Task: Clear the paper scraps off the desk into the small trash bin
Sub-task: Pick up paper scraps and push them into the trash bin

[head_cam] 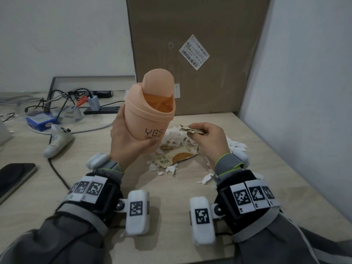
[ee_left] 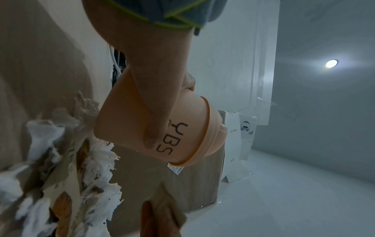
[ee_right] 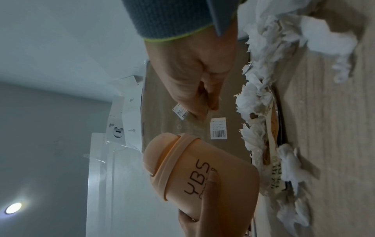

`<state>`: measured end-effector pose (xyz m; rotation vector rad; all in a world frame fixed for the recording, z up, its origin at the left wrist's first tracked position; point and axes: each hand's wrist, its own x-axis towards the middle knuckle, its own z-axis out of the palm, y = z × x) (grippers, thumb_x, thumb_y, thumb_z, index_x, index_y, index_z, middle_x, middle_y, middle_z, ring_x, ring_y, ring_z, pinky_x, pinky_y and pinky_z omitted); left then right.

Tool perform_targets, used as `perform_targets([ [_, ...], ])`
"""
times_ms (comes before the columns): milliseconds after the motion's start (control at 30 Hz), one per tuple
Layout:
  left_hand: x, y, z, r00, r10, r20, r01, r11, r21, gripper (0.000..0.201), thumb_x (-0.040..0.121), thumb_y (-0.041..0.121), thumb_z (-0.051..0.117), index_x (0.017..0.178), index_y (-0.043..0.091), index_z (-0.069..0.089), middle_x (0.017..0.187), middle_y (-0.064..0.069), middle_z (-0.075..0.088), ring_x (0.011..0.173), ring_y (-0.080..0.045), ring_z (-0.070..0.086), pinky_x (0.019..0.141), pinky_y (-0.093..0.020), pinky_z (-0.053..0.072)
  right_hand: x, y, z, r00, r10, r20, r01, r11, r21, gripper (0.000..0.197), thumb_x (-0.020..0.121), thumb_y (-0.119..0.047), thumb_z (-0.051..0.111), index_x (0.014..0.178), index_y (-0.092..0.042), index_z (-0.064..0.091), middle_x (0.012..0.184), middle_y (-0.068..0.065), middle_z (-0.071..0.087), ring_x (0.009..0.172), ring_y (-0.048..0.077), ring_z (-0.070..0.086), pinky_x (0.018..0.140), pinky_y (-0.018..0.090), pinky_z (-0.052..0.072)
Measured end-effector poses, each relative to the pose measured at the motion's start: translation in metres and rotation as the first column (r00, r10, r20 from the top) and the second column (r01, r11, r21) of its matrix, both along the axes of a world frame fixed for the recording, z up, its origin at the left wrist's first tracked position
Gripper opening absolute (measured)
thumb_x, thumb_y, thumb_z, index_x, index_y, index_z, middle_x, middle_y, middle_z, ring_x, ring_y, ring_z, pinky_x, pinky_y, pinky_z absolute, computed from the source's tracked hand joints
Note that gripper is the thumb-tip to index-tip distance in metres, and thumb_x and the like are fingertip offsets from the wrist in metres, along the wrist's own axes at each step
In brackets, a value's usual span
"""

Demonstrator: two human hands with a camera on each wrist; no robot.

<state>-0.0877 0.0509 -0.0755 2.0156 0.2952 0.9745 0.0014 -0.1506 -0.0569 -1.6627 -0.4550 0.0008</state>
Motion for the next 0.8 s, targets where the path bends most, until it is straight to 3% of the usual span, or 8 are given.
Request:
perform_targets([
  [167, 0.000, -0.001, 0.001, 1.000, -0.001, 0.001, 0.001, 1.000, 0.002, 0.136, 0.042, 0.063, 0.082, 0.160, 0.025, 0.024, 0.139, 0.009, 0.044, 0.133, -0.020, 0.046, 0.111, -0.057, 0.046, -0.001, -0.001, 0.000, 0.995, -0.102, -0.003, 0.102, 0.991, 0.084, 0.039, 0.079, -0.035, 0.071, 0.077, 0.003, 0.065, 0.066, 0.008, 0.057, 0.063, 0.015, 0.050, 0.063, 0.028, 0.046],
  [300, 0.000, 0.000, 0.000, 1.000, 0.006, -0.002, -0.006, 1.000, 0.008, 0.135, 0.042, 0.064, 0.083, 0.159, 0.026, 0.026, 0.141, 0.007, 0.046, 0.134, -0.022, 0.047, 0.110, -0.058, 0.046, 0.002, 0.004, -0.004, 0.988, -0.150, -0.027, 0.152, 0.980, 0.126, 0.059, 0.070, -0.045, 0.070, 0.087, 0.011, 0.058, 0.087, 0.031, 0.064, 0.073, 0.037, 0.064, 0.077, 0.048, 0.056],
  [367, 0.000, 0.000, 0.001, 1.000, 0.003, 0.000, -0.003, 1.000, 0.008, 0.134, 0.042, 0.064, 0.083, 0.158, 0.027, 0.026, 0.138, 0.008, 0.046, 0.133, -0.021, 0.048, 0.109, -0.058, 0.047, 0.004, 0.004, -0.006, 0.988, -0.150, -0.044, 0.154, 0.981, 0.116, 0.048, 0.073, -0.034, 0.072, 0.082, 0.010, 0.056, 0.083, 0.031, 0.063, 0.077, 0.032, 0.068, 0.078, 0.057, 0.053],
  [467, 0.000, -0.001, 0.001, 1.000, -0.003, 0.005, 0.002, 1.000, 0.010, 0.134, 0.043, 0.063, 0.083, 0.158, 0.026, 0.026, 0.137, 0.010, 0.046, 0.132, -0.021, 0.049, 0.108, -0.057, 0.048, 0.005, 0.002, -0.007, 0.988, -0.147, -0.045, 0.151, 0.986, 0.073, 0.011, 0.079, -0.011, 0.069, 0.085, -0.017, 0.061, 0.093, 0.013, 0.063, 0.089, 0.028, 0.066, 0.082, 0.047, 0.056],
  [533, 0.000, -0.001, 0.001, 1.000, 0.000, 0.001, 0.000, 1.000, 0.012, 0.134, 0.043, 0.064, 0.082, 0.159, 0.026, 0.026, 0.137, 0.010, 0.045, 0.132, -0.020, 0.048, 0.109, -0.057, 0.048, 0.007, 0.001, -0.009, 0.993, -0.111, -0.052, 0.111, 0.994, 0.002, 0.033, 0.082, -0.004, 0.062, 0.100, -0.032, 0.056, 0.108, 0.005, 0.060, 0.090, 0.023, 0.064, 0.076, 0.034, 0.055],
  [633, -0.001, -0.002, 0.001, 1.000, 0.014, -0.010, -0.013, 1.000, 0.004, 0.137, 0.042, 0.066, 0.081, 0.160, 0.025, 0.024, 0.140, 0.006, 0.045, 0.133, -0.021, 0.046, 0.111, -0.057, 0.046, 0.004, 0.002, -0.006, 0.998, -0.052, -0.021, 0.049, 0.993, -0.107, 0.038, 0.080, 0.005, 0.045, 0.095, -0.025, 0.063, 0.085, 0.000, 0.062, 0.051, 0.012, 0.048, 0.043, 0.021, 0.038],
  [700, 0.000, -0.002, 0.001, 1.000, 0.014, -0.006, -0.014, 1.000, 0.005, 0.137, 0.042, 0.066, 0.081, 0.159, 0.025, 0.025, 0.145, 0.000, 0.048, 0.134, -0.023, 0.047, 0.110, -0.058, 0.046, 0.000, 0.004, -0.003, 0.997, -0.067, -0.026, 0.060, 0.979, -0.197, 0.034, 0.079, 0.003, 0.043, 0.074, -0.018, 0.069, 0.057, -0.002, 0.054, 0.042, 0.012, 0.037, 0.042, 0.022, 0.031],
  [800, 0.000, -0.001, 0.000, 1.000, 0.021, -0.008, -0.021, 1.000, 0.011, 0.135, 0.043, 0.066, 0.082, 0.159, 0.025, 0.026, 0.147, -0.003, 0.048, 0.135, -0.026, 0.047, 0.110, -0.060, 0.046, 0.006, 0.007, -0.002, 0.988, -0.154, -0.013, 0.143, 0.945, -0.294, 0.028, 0.075, 0.000, 0.046, 0.058, -0.008, 0.067, 0.055, 0.006, 0.056, 0.056, 0.027, 0.052, 0.052, 0.030, 0.040],
])
